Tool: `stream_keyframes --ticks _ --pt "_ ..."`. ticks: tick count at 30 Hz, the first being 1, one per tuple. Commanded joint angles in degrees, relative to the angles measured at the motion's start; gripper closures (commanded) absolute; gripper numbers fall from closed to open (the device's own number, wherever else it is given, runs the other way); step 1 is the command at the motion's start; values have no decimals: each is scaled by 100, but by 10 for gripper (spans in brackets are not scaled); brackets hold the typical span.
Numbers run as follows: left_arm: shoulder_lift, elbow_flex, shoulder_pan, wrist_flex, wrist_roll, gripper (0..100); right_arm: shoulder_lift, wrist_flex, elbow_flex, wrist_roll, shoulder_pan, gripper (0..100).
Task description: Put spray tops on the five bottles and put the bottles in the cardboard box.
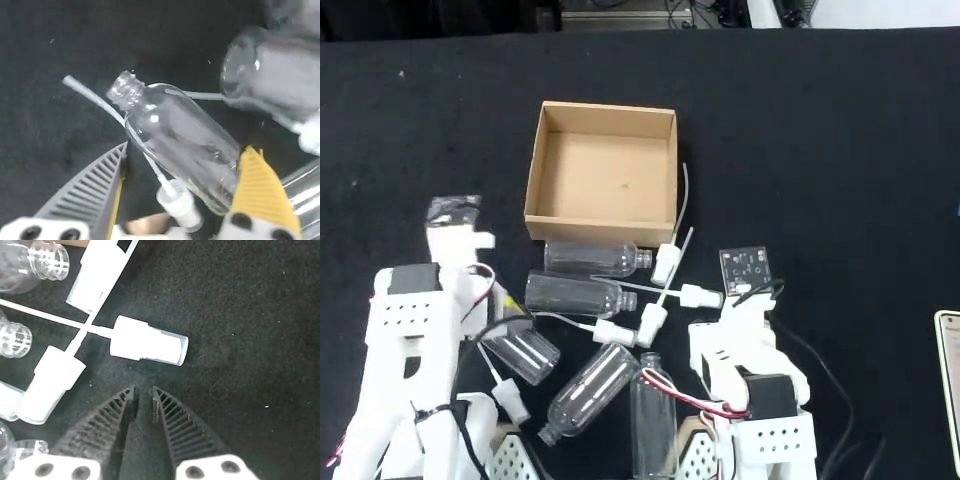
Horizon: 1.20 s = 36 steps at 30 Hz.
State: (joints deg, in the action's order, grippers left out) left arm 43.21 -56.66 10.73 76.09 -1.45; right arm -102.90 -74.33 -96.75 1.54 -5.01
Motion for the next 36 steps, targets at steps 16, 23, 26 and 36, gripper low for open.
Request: stream_keyframes --ticks 16,23,26,36 --pt "9 -558 -796 -185 1837 671 -576 -44 31 -18 132 980" --pt "9 -655 -804 -273 1486 686 -576 -44 31 -18 141 980" --pt "35 -655 -813 -273 1486 742 -576 -44 31 -18 141 980" --pt "62 -576 -796 -976 1477 772 -576 -44 31 -18 141 980"
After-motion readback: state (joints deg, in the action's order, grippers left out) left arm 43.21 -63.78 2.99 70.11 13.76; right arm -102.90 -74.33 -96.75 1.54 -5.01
